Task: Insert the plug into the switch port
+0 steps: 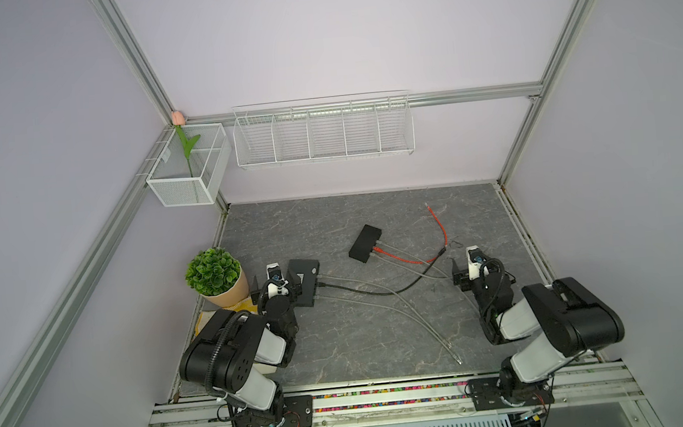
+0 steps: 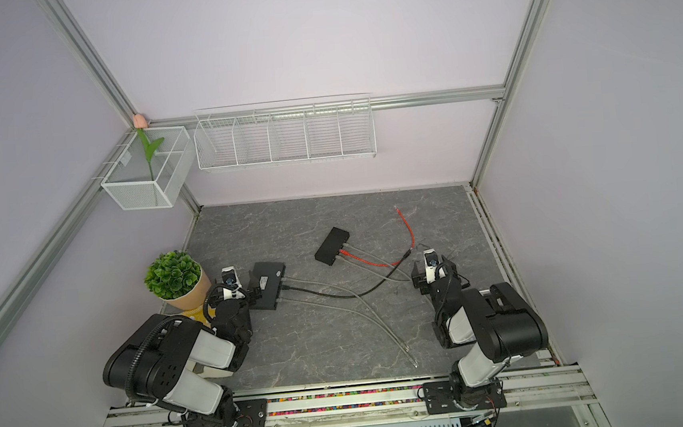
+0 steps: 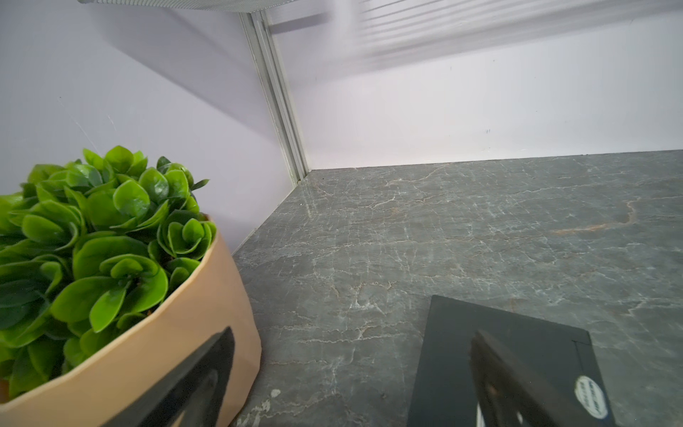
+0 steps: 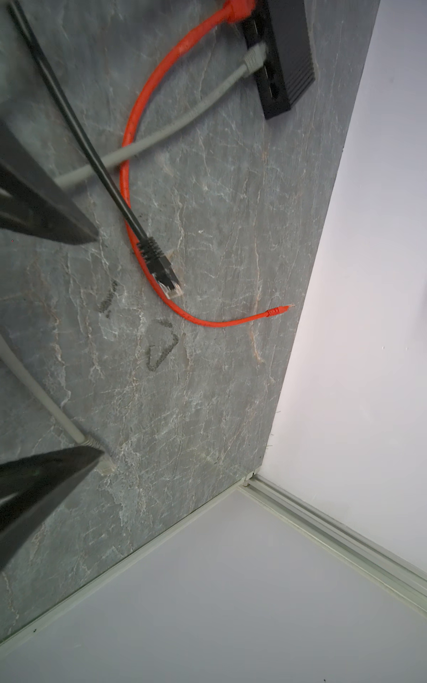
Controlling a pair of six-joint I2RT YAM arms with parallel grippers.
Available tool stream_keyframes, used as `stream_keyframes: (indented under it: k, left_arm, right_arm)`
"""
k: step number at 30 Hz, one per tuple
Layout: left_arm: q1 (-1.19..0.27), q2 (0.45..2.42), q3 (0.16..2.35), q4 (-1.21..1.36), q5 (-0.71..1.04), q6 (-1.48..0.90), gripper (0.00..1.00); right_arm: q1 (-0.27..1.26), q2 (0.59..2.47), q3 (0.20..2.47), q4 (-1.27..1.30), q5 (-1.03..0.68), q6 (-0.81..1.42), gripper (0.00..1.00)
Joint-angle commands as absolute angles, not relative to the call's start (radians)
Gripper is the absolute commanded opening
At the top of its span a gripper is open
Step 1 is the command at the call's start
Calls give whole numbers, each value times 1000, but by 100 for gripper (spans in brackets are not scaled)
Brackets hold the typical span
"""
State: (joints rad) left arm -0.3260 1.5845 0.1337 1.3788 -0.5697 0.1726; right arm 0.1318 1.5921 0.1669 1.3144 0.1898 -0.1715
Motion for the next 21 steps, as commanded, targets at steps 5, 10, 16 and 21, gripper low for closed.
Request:
stream_keyframes:
  k: [5, 10, 16, 21]
  left_arm:
    - [-288, 1609, 165, 1414, -524, 173, 99]
    - [-244, 1569, 190, 1295, -477, 129, 99]
    - [-205, 1558, 239, 1206, -464, 68, 99]
    - [-201, 1587, 254, 1217, -478, 66, 100]
  right_arm:
    - [61, 1531, 302, 1027, 120, -106, 89]
    - [56, 1531, 309, 1012, 117, -104, 89]
    - [58, 1528, 285, 1054, 101, -111, 89]
    - [55, 1534, 273, 1083, 109, -106, 89]
